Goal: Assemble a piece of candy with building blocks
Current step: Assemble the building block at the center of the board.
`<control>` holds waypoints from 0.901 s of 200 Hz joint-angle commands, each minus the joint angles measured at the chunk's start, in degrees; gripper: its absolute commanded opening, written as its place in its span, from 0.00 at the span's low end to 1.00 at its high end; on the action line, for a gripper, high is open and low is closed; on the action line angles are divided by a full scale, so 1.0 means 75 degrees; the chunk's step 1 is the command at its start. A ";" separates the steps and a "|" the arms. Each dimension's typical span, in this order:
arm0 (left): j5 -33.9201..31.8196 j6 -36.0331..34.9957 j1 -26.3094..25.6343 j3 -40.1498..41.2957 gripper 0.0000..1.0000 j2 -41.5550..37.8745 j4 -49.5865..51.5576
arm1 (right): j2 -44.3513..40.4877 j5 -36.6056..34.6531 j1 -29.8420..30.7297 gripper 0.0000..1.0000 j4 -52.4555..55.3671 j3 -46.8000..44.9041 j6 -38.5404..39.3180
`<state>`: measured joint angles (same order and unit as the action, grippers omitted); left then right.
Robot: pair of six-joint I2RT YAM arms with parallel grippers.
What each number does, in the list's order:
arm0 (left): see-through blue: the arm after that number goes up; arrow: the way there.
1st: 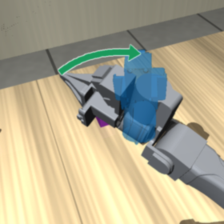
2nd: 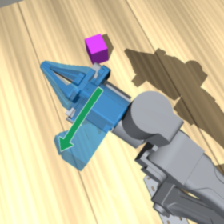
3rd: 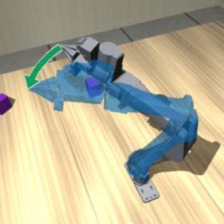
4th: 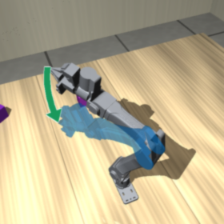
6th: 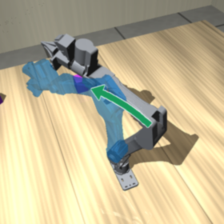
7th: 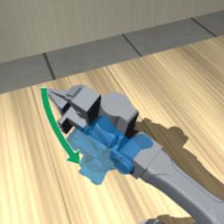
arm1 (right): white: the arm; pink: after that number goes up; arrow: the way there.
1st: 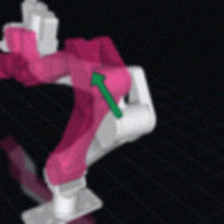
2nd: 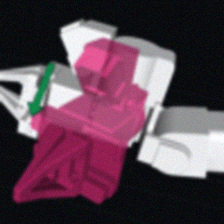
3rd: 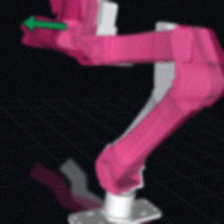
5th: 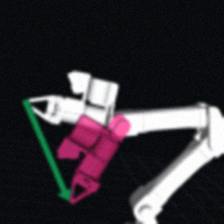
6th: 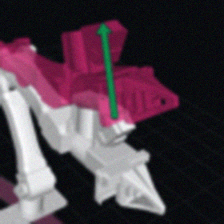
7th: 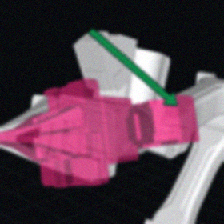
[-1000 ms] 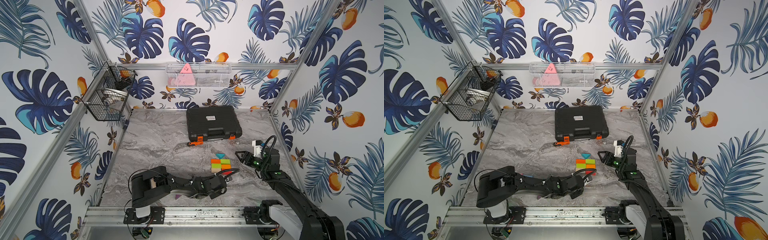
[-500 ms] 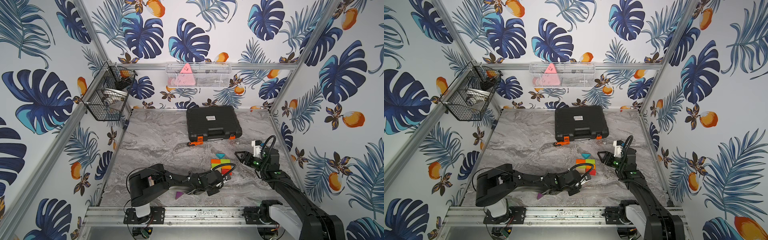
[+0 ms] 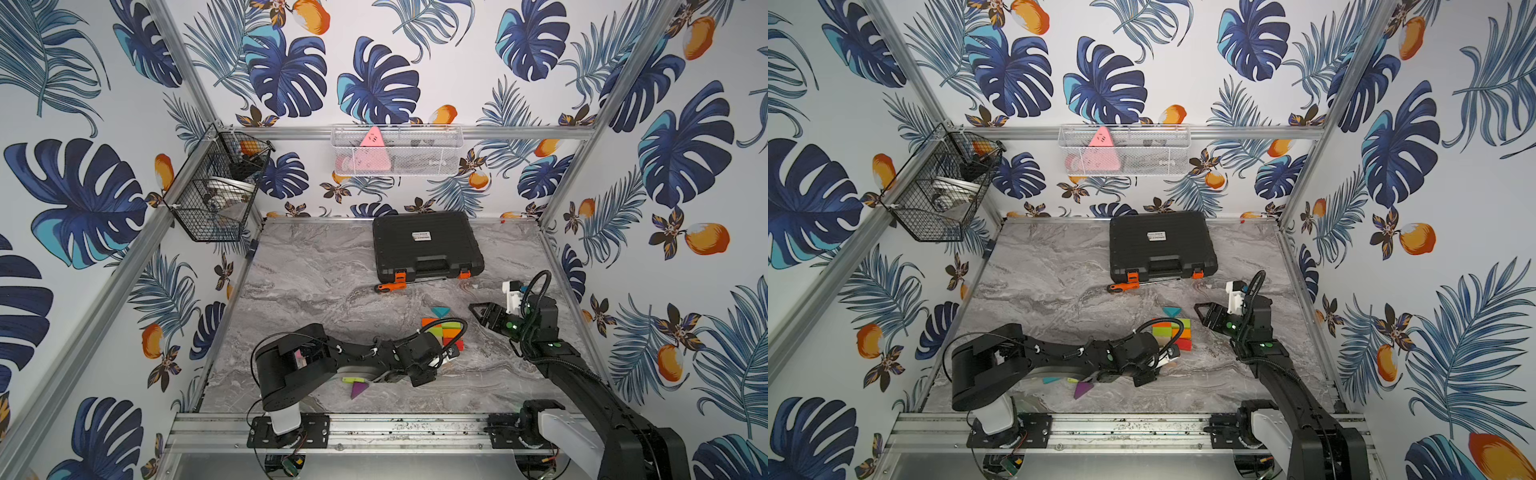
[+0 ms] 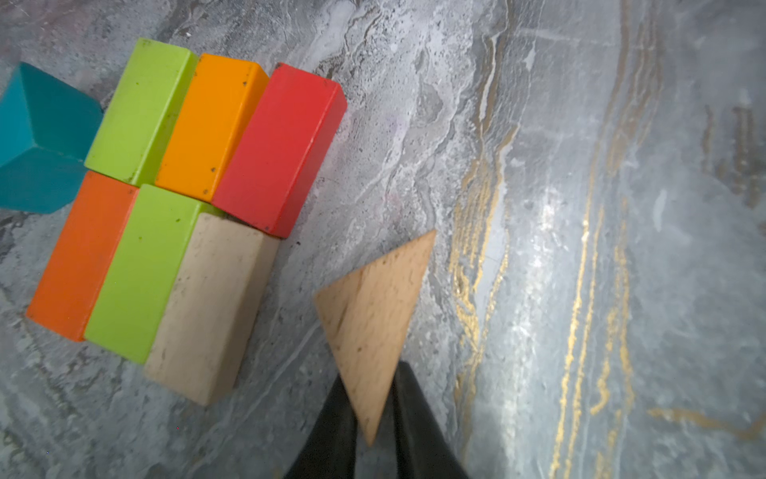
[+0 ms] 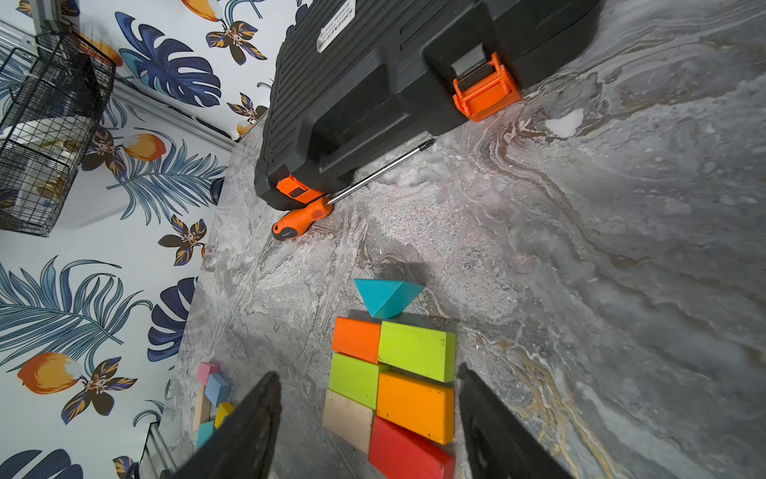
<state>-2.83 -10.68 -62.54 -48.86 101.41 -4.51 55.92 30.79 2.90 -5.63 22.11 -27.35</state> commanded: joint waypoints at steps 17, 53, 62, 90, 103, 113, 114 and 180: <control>0.0102 0.0085 0.0019 -0.0083 0.23 0.0185 0.0334 | -0.0008 0.0090 0.0008 0.70 -0.0183 0.0040 0.0085; 0.0083 0.0501 0.0007 0.0119 0.28 0.0139 -0.0135 | -0.0010 0.0102 0.0010 0.70 -0.0205 0.0029 0.0086; 0.0022 0.0553 0.0007 0.0170 0.28 0.0134 -0.0202 | 0.0002 0.0102 0.0003 0.70 -0.0201 0.0039 0.0085; -0.0015 0.0520 0.0007 0.0166 0.23 0.0204 -0.0160 | 0.0017 0.0144 0.0010 0.70 -0.0234 0.0024 0.0073; -0.0021 0.0566 0.0007 0.0076 0.22 0.0247 -0.0095 | 0.0006 0.0149 0.0012 0.70 -0.0240 0.0017 0.0082; -0.0030 0.0594 0.0007 0.0024 0.22 0.0289 -0.0078 | 0.0002 0.0161 0.0004 0.70 -0.0241 0.0017 0.0085; -0.0031 0.0599 0.0007 0.0018 0.22 0.0286 -0.0078 | -0.0001 0.0161 0.0008 0.70 -0.0237 0.0017 0.0079; -0.0164 0.0697 0.0007 -0.0001 0.21 0.0349 -0.0090 | 0.0002 0.0187 0.0002 0.70 -0.0268 0.0010 0.0085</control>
<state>-3.42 -5.93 -62.54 -49.21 103.68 -9.45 55.88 31.57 2.90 -5.74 22.11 -27.18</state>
